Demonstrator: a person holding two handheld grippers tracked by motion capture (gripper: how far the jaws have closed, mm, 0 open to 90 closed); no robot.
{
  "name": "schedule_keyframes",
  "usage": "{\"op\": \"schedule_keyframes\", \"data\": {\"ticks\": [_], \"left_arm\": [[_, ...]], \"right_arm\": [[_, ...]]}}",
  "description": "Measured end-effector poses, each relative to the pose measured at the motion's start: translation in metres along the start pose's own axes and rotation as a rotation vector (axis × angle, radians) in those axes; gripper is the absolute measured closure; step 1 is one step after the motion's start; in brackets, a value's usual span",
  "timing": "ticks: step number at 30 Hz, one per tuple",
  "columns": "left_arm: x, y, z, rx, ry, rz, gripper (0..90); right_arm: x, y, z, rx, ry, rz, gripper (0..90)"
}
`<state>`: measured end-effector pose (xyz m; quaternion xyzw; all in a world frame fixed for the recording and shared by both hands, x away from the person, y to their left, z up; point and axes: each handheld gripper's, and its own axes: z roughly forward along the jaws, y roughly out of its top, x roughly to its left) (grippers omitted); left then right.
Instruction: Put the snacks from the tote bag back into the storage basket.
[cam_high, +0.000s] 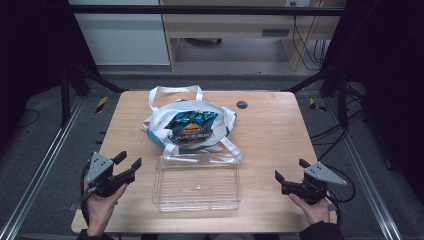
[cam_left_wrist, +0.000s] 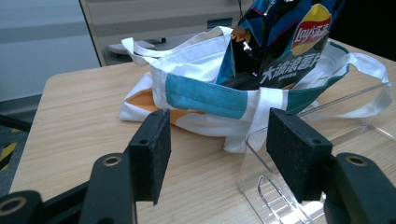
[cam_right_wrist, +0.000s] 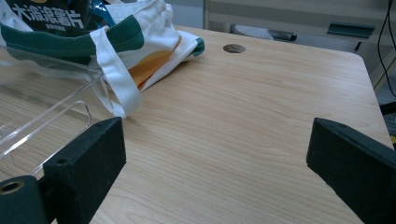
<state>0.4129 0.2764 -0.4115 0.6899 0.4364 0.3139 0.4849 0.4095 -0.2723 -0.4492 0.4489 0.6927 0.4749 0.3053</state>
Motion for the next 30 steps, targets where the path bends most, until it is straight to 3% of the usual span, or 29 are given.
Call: {"op": "schedule_keyframes", "data": {"ticks": [11,23,30], "left_arm": [[-0.004,0.011,0.004,0.032,-0.004,-0.012,34.5],[-0.012,0.035,0.012,0.010,-0.006,0.011,31.7],[-0.016,0.050,0.017,-0.032,-0.004,0.005,32.7]], "right_arm": [[0.001,-0.001,0.002,0.012,0.001,-0.006,5.0],[0.001,-0.001,0.003,0.017,0.000,0.000,5.1],[0.000,-0.001,0.002,0.013,-0.001,0.007,5.1]]}}
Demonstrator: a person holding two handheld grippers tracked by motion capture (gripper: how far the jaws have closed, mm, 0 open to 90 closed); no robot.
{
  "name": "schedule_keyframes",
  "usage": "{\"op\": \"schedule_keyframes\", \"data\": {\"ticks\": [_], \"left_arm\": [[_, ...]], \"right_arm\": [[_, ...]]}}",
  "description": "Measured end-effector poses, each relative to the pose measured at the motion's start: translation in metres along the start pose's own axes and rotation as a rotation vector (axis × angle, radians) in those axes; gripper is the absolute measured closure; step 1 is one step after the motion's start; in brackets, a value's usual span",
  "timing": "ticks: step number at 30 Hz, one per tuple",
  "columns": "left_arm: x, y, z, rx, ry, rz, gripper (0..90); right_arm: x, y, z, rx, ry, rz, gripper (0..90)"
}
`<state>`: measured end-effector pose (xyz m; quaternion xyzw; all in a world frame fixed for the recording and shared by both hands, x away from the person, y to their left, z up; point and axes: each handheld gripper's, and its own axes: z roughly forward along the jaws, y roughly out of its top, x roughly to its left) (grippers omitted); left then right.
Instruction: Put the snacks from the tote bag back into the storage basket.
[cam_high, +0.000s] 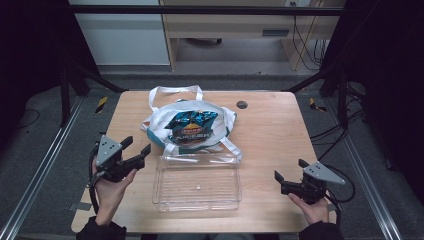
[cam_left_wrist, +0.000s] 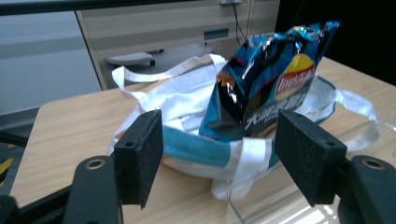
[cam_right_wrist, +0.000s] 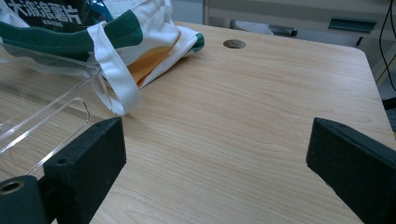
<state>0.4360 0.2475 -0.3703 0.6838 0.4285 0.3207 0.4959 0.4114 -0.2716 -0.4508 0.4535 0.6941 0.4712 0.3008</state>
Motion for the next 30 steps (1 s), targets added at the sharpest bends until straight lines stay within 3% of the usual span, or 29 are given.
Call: {"op": "schedule_keyframes", "data": {"ticks": [9,30], "left_arm": [[-0.008,0.014,0.014,-0.007,-0.007,0.029,32.9],[-0.020,0.022,0.055,0.053,-0.042,0.087,34.8]], "right_arm": [[0.000,0.000,0.000,-0.002,-0.002,-0.003,5.1],[0.000,0.001,0.001,0.002,0.003,0.009,5.1]]}}
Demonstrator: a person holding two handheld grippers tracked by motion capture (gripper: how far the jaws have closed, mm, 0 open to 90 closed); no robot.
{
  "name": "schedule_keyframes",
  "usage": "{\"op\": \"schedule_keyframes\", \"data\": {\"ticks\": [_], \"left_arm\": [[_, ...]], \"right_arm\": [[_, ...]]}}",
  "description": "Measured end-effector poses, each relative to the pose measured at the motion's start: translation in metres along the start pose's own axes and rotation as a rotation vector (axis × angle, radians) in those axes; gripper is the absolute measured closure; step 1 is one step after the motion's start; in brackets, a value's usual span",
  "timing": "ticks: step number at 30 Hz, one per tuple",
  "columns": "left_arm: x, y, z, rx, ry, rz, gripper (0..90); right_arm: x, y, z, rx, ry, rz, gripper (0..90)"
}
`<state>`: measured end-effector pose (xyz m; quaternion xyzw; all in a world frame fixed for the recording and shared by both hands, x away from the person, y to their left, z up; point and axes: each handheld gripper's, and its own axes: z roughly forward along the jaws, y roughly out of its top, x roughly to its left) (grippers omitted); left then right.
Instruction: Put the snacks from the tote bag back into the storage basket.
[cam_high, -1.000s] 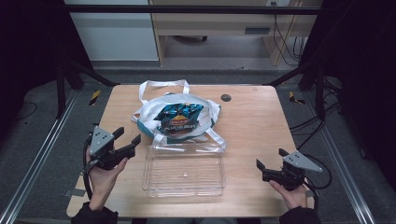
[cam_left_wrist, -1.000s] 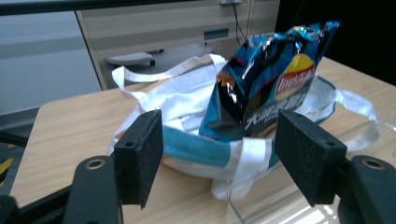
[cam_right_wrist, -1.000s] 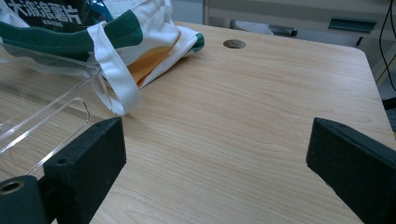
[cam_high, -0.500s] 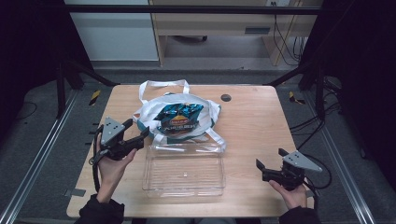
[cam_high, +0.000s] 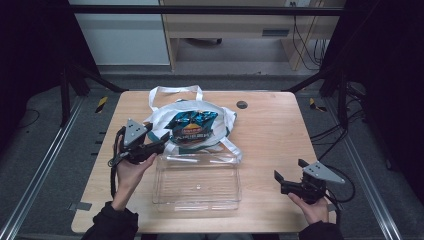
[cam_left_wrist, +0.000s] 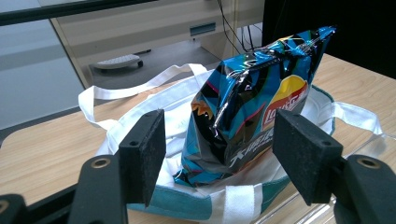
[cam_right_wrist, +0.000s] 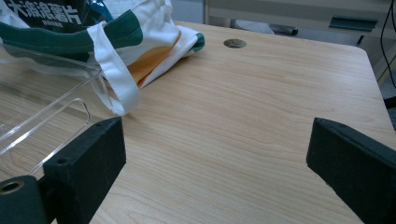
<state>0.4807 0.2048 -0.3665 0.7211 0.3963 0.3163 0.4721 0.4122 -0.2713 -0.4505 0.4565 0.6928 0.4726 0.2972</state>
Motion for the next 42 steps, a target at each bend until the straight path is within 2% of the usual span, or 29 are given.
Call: {"op": "schedule_keyframes", "data": {"ticks": [5,12,16,26,29,36,40,42], "left_arm": [[-0.002,0.002,0.005,0.005,-0.004,0.006,34.9],[-0.002,0.006,0.016,0.006,-0.021,-0.006,37.0],[-0.004,0.007,0.023,0.016,-0.028,0.004,38.3],[-0.004,0.006,0.036,0.029,-0.014,0.024,42.3],[-0.003,0.006,0.038,0.031,-0.022,0.016,43.8],[-0.004,0.004,0.046,0.037,-0.038,0.008,49.9],[-0.004,0.004,0.050,0.042,-0.041,-0.001,57.1],[-0.004,0.003,0.050,0.051,-0.031,-0.002,63.6]], "right_arm": [[-0.001,0.000,0.000,0.001,0.003,-0.001,5.0],[-0.001,0.000,0.001,0.007,0.004,0.001,5.0],[-0.001,0.000,0.001,0.008,0.003,-0.001,5.0],[0.002,0.000,0.004,0.018,0.013,-0.015,5.0],[0.002,0.000,0.004,0.019,0.015,-0.015,4.9],[0.002,0.000,0.005,0.024,0.016,-0.015,4.8],[0.002,0.000,0.005,0.026,0.016,-0.011,4.9],[0.002,0.000,0.005,0.027,0.017,-0.015,4.9]]}}
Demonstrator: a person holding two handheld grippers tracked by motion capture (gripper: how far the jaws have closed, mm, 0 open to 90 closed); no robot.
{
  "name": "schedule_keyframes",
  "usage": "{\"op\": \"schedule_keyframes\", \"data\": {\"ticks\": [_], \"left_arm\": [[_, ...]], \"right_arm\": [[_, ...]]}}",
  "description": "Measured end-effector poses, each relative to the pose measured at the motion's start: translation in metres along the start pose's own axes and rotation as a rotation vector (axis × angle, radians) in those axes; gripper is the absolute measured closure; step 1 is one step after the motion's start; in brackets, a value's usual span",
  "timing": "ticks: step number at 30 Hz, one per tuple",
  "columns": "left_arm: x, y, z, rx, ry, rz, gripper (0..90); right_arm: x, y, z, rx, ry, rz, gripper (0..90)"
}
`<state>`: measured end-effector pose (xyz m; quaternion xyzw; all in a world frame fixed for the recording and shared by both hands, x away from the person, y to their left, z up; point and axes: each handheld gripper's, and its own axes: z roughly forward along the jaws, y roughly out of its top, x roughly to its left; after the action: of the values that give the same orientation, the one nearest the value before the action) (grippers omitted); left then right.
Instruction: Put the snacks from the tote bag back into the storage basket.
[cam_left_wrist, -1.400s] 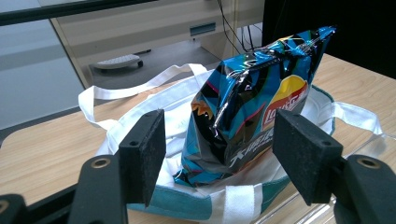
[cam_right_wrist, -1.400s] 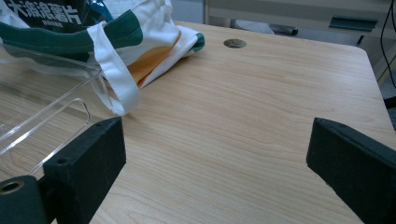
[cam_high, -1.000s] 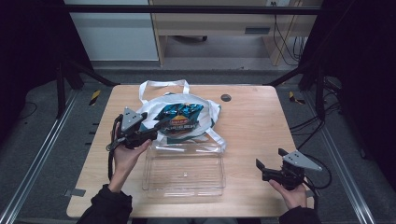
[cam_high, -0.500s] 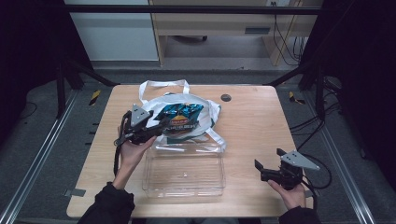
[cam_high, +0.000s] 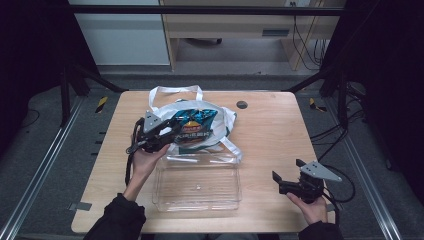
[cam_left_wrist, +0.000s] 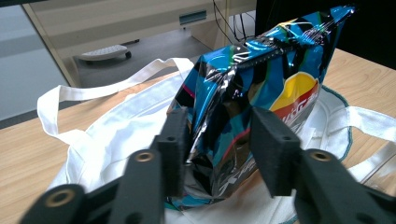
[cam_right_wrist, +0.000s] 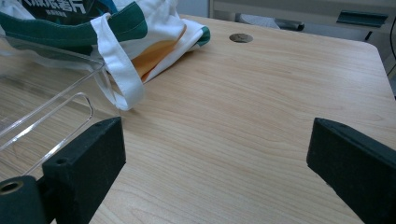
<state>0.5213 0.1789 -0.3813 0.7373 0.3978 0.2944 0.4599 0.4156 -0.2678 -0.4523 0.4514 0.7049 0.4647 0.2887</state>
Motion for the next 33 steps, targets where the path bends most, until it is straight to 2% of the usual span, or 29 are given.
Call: {"op": "schedule_keyframes", "data": {"ticks": [2,11,17,20,25,28,31,33], "left_arm": [[0.001,0.000,0.000,0.004,-0.010,-0.014,68.0],[-0.001,-0.003,-0.003,0.005,-0.026,-0.009,86.7],[-0.007,-0.004,-0.007,0.009,-0.027,0.006,88.6],[-0.008,-0.003,-0.008,0.002,-0.022,0.020,84.8],[-0.006,0.000,-0.005,-0.027,-0.027,0.030,62.6],[-0.005,0.001,-0.001,-0.036,-0.028,0.032,54.5],[-0.004,0.003,0.001,-0.043,-0.027,0.033,51.6],[-0.003,0.004,0.003,-0.054,-0.034,0.011,52.8]], "right_arm": [[0.000,0.000,0.000,0.000,0.001,0.000,4.9],[0.000,0.000,0.000,-0.001,0.000,-0.005,4.9],[0.001,0.000,-0.001,-0.002,0.004,-0.001,5.0],[0.001,0.000,-0.001,-0.002,0.003,0.000,5.0],[0.001,0.000,-0.001,0.003,0.004,0.002,5.0],[0.001,0.000,0.000,0.003,0.003,0.000,5.0],[0.001,0.000,0.000,0.005,0.004,-0.003,4.9],[0.001,0.000,0.000,0.006,0.005,-0.004,5.0]]}}
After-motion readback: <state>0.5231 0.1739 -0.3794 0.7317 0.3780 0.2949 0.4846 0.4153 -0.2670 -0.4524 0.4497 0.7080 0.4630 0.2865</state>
